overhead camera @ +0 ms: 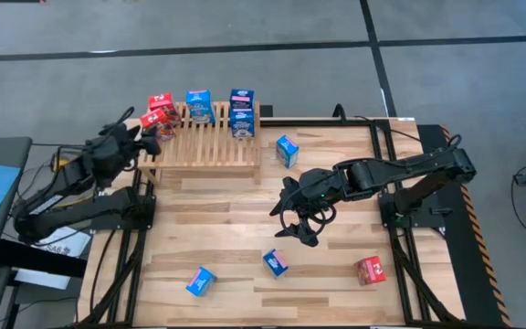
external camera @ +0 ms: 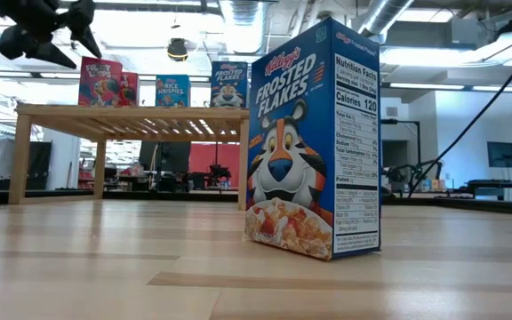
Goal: Stack cereal on shelf
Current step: Put the top red cereal box the aligned with the other red cereal box on the shelf
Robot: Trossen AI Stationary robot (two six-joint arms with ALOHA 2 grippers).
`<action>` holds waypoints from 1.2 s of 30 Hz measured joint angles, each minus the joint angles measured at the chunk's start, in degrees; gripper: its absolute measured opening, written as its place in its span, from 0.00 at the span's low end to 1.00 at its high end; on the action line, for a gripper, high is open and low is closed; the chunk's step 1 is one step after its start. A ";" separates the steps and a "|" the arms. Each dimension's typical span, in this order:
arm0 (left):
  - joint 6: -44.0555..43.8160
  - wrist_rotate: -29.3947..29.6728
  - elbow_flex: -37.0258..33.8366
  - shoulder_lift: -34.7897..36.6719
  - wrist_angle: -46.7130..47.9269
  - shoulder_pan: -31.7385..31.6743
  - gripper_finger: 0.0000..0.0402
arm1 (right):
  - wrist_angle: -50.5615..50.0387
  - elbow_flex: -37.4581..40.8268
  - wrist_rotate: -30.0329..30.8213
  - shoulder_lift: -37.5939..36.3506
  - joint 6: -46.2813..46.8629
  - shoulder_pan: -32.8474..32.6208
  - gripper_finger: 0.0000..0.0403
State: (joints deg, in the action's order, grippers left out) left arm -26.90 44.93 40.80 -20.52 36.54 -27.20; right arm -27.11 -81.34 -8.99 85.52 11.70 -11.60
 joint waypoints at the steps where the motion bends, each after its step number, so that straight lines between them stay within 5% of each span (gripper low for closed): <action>1: -0.11 0.36 0.00 -0.31 0.01 0.00 0.71 | -0.07 0.00 0.00 0.00 -0.17 0.00 0.79; 28: 5.29 6.49 -0.04 -0.69 -6.12 -0.01 0.71 | -0.35 0.00 0.00 0.00 -0.24 -0.01 0.79; 36: 10.04 15.49 -0.04 -0.69 -5.51 -0.02 0.71 | -1.36 0.00 0.00 0.00 -0.19 0.00 0.79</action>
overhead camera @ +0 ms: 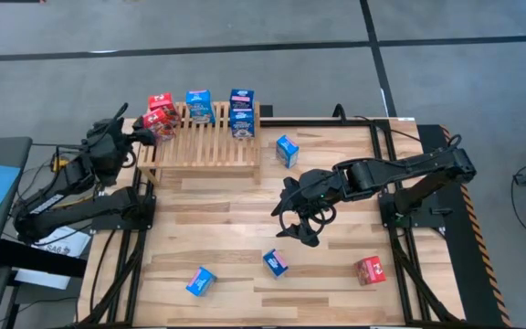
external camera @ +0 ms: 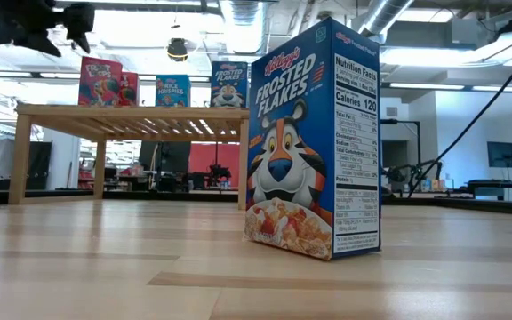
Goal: Stack cereal on shelf
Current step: Put the top red cereal box the aligned with the other red cereal box on the shelf
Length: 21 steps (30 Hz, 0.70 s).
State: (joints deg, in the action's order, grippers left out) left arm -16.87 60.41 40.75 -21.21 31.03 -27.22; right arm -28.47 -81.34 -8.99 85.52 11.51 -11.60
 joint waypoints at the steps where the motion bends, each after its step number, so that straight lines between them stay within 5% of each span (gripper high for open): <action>1: -0.17 0.21 0.00 0.00 0.49 0.00 0.71 | 0.02 0.00 0.00 0.00 0.01 -0.01 0.79; 21: -9.45 0.50 -1.11 -1.25 10.43 0.00 0.71 | 0.22 0.00 0.00 0.00 0.09 -0.01 0.79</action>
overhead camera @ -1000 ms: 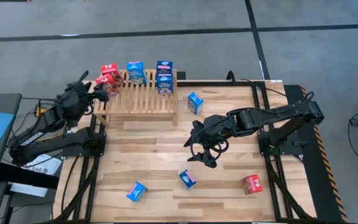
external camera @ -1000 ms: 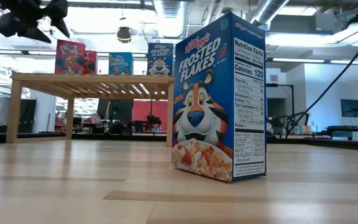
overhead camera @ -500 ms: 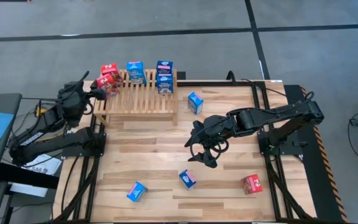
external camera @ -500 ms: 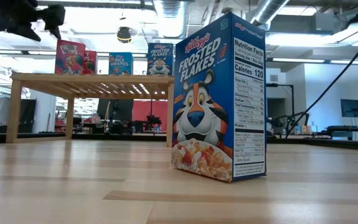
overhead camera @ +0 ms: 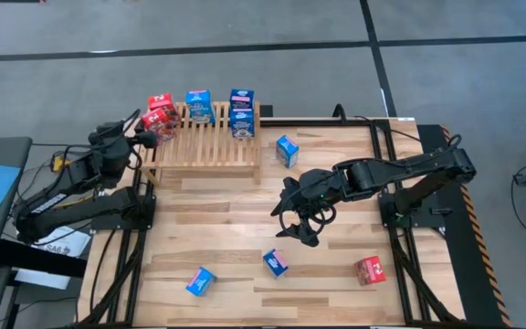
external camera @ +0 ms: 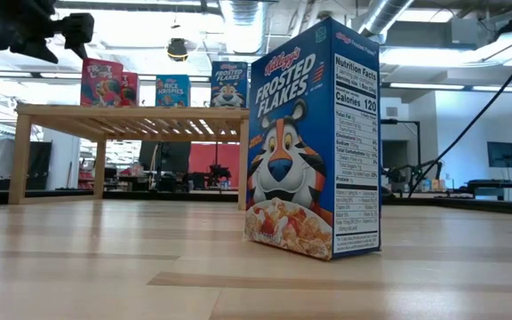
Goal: Stack cereal on shelf
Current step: Put the top red cereal box the aligned with the other red cereal box on the shelf
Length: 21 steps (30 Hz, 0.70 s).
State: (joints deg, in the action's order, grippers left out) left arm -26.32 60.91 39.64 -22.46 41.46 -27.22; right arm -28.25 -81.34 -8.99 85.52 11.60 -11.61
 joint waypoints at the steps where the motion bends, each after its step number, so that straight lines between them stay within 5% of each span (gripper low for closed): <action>1: 0.41 0.24 -0.02 0.00 -0.92 0.00 0.71 | 0.00 0.00 0.00 0.00 -0.01 0.00 0.79; 6: 5.36 -0.71 0.68 0.00 -6.29 0.00 0.71 | -0.02 0.00 0.00 0.00 -0.04 -0.01 0.79; 21: 6.70 1.32 4.83 -0.02 -0.91 0.01 0.71 | -0.17 0.00 0.00 0.02 -0.04 0.02 0.79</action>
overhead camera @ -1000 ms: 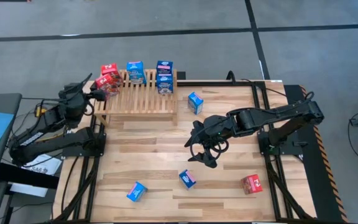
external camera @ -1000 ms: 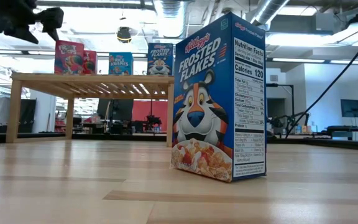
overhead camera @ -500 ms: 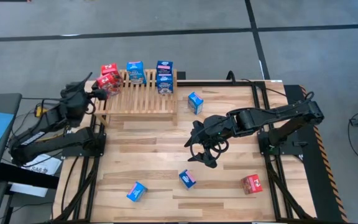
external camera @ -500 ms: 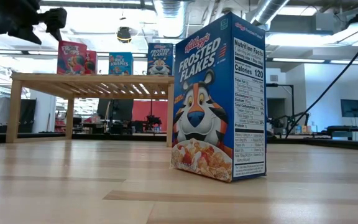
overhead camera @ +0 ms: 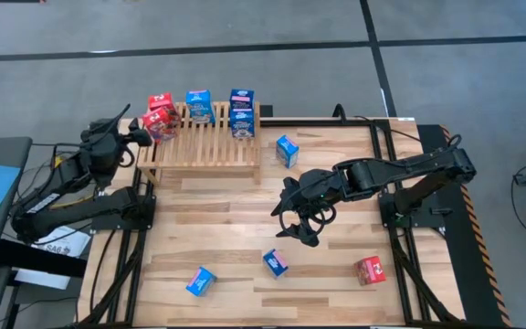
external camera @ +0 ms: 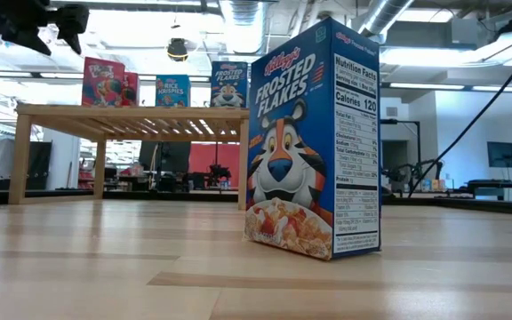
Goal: Stack cereal on shelf
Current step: Put the top red cereal box the aligned with the other red cereal box on the shelf
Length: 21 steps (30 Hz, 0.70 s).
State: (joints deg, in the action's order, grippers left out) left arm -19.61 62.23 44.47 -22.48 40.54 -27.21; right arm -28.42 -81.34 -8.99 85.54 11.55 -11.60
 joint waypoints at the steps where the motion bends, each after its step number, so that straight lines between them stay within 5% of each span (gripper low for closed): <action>1: -0.64 -0.02 0.00 0.00 0.98 0.01 0.71 | 0.00 0.00 0.00 -0.02 0.00 -0.02 0.79; 6: -7.55 -1.82 -0.23 -0.04 7.42 0.01 0.71 | 0.03 0.00 0.00 -0.02 0.00 -0.02 0.79; 21: -11.71 -0.43 -3.67 -4.00 6.80 0.01 0.71 | 0.13 0.00 0.02 0.00 -0.02 0.00 0.79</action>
State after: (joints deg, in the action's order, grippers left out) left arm -31.32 61.80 40.80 -26.48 47.34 -27.20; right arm -28.29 -81.34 -8.97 85.54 11.53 -11.60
